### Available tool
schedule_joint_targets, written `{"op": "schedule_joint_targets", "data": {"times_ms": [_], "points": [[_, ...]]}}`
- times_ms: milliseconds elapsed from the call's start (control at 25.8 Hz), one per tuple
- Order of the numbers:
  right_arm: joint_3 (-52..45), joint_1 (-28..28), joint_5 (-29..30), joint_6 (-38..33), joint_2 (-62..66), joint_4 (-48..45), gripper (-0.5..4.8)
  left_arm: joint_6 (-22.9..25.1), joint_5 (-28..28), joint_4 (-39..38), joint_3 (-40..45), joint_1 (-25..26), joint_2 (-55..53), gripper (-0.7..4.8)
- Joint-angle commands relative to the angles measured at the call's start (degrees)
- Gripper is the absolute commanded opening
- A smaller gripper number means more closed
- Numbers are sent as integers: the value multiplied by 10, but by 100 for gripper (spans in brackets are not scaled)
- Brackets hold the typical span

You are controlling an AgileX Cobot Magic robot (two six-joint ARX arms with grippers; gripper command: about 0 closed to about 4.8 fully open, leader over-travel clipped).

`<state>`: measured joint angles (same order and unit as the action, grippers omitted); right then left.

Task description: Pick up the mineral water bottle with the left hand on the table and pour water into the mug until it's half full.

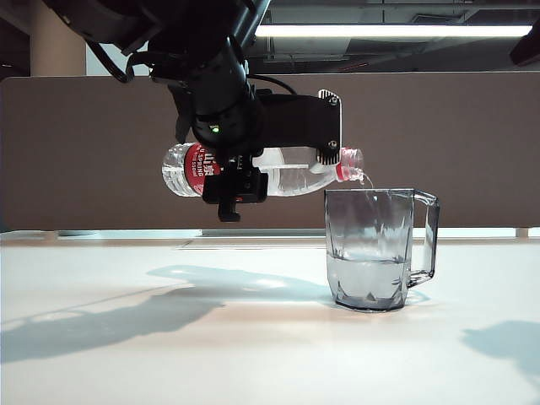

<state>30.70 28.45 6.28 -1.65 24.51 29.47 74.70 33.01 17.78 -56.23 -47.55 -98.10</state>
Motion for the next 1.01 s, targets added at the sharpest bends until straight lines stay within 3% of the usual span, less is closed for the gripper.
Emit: {"op": "schedule_joint_targets", "data": {"times_ms": [39, 582, 659, 1009], "points": [[2, 0, 3, 2, -1, -10, -5, -51, 2, 25, -5, -1, 5, 295], [2, 0, 3, 2, -1, -10, -5, -169, -24, 21, -5, -1, 5, 295], [2, 0, 3, 2, -1, -10, -5, -160, -23, 20, -5, -1, 5, 295], [2, 0, 3, 2, -1, -10, -5, -19, -7, 20, -5, -1, 5, 295]]}}
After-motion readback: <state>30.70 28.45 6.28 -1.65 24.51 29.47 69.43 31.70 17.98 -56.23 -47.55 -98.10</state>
